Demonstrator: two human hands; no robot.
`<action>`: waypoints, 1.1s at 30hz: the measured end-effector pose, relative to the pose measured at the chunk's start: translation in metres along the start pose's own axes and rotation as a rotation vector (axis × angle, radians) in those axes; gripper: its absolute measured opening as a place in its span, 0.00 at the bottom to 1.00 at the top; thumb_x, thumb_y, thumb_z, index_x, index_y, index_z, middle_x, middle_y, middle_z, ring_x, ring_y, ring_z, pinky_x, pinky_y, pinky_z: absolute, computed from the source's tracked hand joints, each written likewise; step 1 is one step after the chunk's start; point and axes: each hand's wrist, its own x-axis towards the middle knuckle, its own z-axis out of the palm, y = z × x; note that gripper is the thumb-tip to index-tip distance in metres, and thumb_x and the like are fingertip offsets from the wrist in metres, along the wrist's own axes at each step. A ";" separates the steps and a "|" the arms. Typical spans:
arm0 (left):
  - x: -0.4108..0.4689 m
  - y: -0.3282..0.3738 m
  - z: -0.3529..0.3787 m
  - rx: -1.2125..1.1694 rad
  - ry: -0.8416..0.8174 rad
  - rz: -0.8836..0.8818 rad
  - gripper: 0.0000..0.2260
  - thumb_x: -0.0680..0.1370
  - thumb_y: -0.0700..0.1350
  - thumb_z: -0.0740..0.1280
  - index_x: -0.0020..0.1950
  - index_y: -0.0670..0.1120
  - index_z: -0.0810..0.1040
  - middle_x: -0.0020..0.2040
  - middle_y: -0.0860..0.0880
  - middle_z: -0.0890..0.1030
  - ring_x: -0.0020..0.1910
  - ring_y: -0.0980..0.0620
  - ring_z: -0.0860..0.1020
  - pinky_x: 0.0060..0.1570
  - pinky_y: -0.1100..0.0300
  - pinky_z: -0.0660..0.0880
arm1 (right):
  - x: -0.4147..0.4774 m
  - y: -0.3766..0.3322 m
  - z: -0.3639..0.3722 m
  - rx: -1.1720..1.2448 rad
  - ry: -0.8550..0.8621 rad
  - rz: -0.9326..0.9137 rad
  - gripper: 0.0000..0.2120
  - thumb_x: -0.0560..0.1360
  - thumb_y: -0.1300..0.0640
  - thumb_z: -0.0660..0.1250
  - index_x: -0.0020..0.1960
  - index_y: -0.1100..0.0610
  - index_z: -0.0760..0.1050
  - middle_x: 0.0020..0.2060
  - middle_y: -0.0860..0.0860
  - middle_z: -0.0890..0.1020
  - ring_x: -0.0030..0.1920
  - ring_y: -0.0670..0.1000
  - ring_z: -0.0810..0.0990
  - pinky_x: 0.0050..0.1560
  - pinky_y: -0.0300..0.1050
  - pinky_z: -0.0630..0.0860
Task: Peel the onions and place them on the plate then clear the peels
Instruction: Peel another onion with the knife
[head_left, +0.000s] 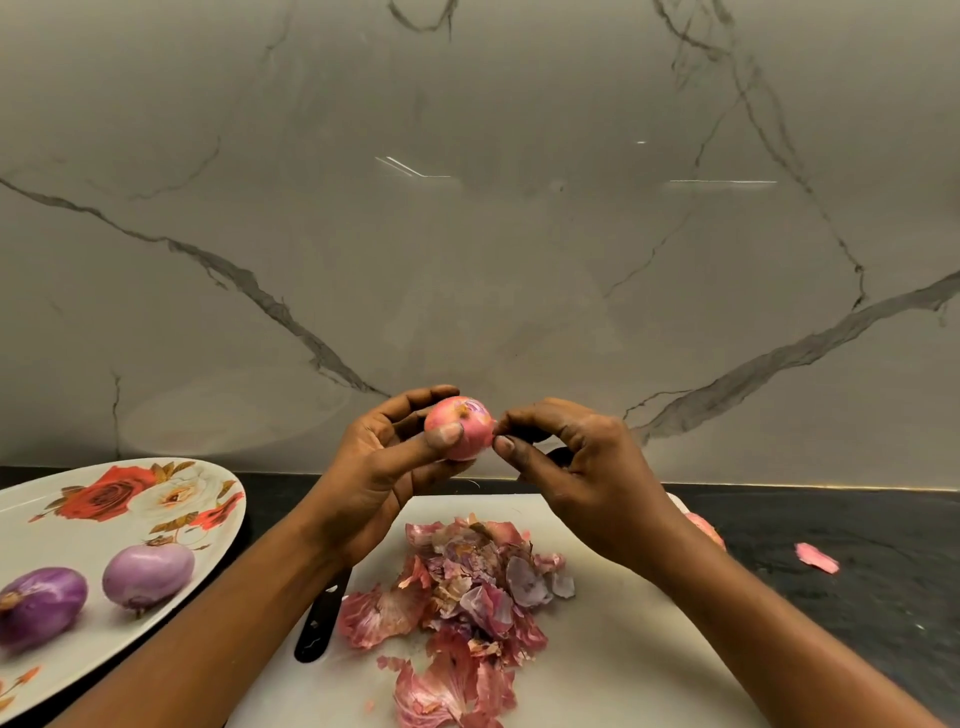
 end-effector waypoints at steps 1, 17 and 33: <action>0.001 0.001 -0.001 -0.016 0.020 -0.003 0.27 0.72 0.40 0.79 0.70 0.42 0.78 0.66 0.40 0.83 0.62 0.39 0.84 0.51 0.55 0.85 | -0.001 -0.002 0.000 0.013 -0.029 0.002 0.07 0.82 0.56 0.71 0.58 0.50 0.84 0.48 0.38 0.83 0.52 0.44 0.83 0.47 0.41 0.84; 0.000 -0.003 -0.008 0.017 -0.158 -0.010 0.26 0.74 0.34 0.72 0.72 0.43 0.78 0.68 0.39 0.81 0.65 0.34 0.81 0.60 0.43 0.83 | 0.004 -0.005 -0.007 0.379 0.005 0.327 0.13 0.78 0.56 0.75 0.61 0.58 0.84 0.48 0.52 0.89 0.46 0.51 0.90 0.46 0.48 0.87; -0.004 -0.001 -0.001 0.145 -0.113 -0.033 0.25 0.73 0.36 0.74 0.71 0.44 0.79 0.64 0.42 0.84 0.65 0.40 0.83 0.61 0.47 0.82 | 0.000 -0.006 -0.005 0.156 -0.032 0.090 0.18 0.76 0.57 0.78 0.65 0.50 0.84 0.71 0.44 0.79 0.65 0.43 0.82 0.56 0.41 0.84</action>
